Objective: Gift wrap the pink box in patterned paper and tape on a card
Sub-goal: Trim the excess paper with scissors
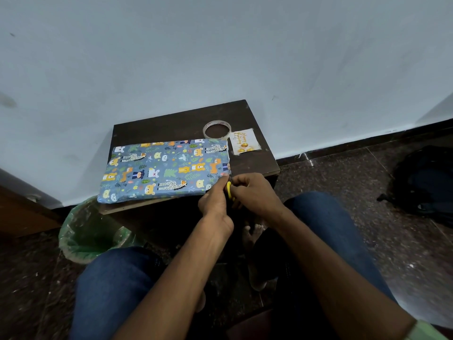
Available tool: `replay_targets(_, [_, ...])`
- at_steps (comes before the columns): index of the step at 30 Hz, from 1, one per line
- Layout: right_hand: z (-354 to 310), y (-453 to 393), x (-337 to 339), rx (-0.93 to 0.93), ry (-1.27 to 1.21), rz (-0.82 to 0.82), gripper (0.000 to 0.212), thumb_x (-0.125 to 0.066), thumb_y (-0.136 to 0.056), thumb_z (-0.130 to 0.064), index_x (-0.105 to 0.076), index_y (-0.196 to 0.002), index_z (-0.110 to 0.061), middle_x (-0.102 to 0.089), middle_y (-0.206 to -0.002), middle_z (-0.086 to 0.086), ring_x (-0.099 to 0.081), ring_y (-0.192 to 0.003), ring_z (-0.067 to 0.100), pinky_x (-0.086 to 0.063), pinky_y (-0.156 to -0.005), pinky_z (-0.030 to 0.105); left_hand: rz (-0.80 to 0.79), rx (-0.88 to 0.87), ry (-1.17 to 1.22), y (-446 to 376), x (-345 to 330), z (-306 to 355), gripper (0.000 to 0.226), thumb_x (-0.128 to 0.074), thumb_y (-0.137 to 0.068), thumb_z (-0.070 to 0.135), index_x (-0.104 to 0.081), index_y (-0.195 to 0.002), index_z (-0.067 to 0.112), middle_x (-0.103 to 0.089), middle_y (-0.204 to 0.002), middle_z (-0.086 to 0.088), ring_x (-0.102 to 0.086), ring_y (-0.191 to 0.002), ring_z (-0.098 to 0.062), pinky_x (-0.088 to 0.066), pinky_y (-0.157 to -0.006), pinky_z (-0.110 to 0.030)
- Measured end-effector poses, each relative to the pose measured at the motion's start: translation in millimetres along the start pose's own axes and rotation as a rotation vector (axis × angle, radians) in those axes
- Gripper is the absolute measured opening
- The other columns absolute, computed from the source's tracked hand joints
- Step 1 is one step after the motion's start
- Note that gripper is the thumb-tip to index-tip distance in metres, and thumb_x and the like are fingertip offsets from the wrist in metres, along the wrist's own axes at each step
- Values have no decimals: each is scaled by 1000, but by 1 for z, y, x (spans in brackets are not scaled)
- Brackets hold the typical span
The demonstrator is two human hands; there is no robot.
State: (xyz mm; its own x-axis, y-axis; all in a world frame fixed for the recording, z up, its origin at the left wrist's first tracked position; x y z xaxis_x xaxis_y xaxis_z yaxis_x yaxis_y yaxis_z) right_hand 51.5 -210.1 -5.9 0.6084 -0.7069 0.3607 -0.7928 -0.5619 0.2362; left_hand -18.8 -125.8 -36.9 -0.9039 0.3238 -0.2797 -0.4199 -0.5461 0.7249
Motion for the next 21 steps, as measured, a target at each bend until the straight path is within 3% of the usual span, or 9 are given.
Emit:
replay_targets(7, [-2, -2, 1, 3, -12, 0, 20, -63, -90, -11, -80, -83, -17, -75, -69, 2, -69, -56, 12, -55, -57, 25, -1, 1, 0, -2, 0, -1, 34, -90, -83, 24, -78, -108, 4, -79, -110, -19, -77, -95, -38, -64, -80, -47])
replay_targets(21, [2, -8, 0, 2, -13, 15, 18, -62, -87, -10, -80, -84, -12, -76, -73, 9, -70, -57, 16, -60, -62, 31, -13, 22, 9, -5, -1, -3, 38, -89, -83, 25, -79, -112, 3, -79, -112, -21, -71, -73, -32, -60, -58, -33])
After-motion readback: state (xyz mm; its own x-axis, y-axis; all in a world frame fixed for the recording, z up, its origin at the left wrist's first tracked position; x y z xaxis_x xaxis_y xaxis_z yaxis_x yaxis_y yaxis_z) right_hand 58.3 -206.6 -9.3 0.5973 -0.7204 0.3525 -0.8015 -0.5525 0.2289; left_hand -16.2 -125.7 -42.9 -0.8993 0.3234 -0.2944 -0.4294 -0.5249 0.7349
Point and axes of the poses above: each hand's wrist, its own y-axis away from the middle knuckle, its own x-axis out of the back of the hand, z = x × y, the point moved 5 cm from there along -y, towards the middle knuckle
